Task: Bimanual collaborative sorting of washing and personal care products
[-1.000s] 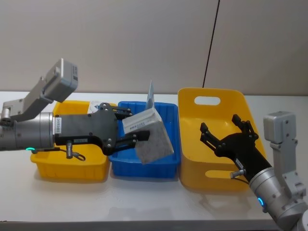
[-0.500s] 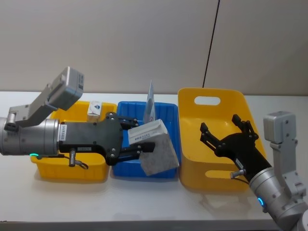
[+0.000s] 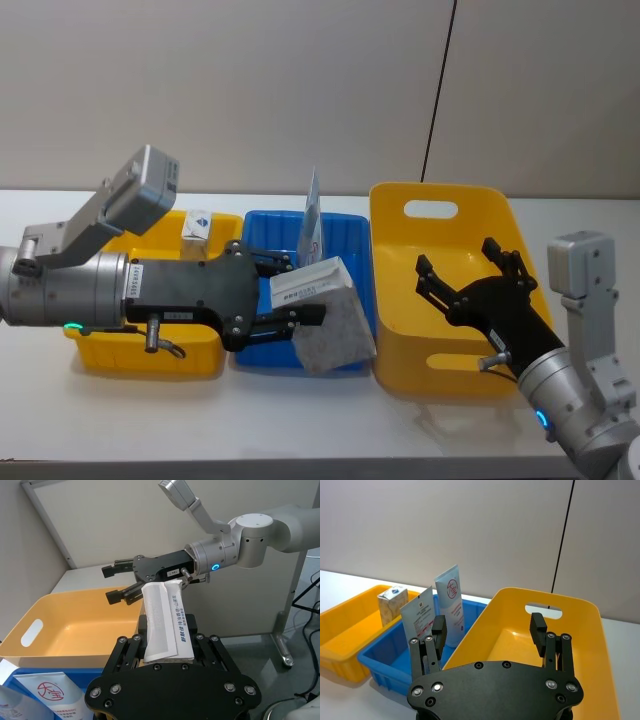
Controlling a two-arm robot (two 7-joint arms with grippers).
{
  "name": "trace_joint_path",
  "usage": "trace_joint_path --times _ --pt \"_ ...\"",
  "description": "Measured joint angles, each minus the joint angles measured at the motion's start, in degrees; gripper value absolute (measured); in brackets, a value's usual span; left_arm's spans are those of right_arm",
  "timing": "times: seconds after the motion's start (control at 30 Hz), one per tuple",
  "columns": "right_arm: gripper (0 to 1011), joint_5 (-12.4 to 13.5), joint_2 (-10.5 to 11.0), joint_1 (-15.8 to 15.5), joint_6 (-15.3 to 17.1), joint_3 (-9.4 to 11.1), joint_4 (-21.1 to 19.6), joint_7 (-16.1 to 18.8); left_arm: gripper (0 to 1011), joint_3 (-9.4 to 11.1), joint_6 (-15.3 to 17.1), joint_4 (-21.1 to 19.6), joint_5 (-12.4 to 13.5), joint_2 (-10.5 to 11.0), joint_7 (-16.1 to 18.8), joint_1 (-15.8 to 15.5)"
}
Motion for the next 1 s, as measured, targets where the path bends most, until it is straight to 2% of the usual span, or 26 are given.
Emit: trace_joint_path --times 0.53,0.7,0.93,1.0 --pt "1000 0.02 0.02 0.0 0.0 0.04 -0.02 0.19 376 0.25 -0.01 0.07 -0.12 0.0 -0.29 -0.07" --pt "1000 0.54 0.51 0.05 0.06 0.2 -0.29 1.55 376 0.28 -0.01 0.08 -0.16 0.0 -0.32 -0.08" --pt "1000 2.41 1.95 0.18 0.31 0.61 -0.96 5.27 376 0.33 -0.01 0.07 -0.18 0.0 -0.36 -0.08" --pt "1000 3.53 2.84 0.23 0.53 0.84 -1.31 7.38 376 0.34 -0.01 0.07 -0.18 0.0 -0.38 -0.08"
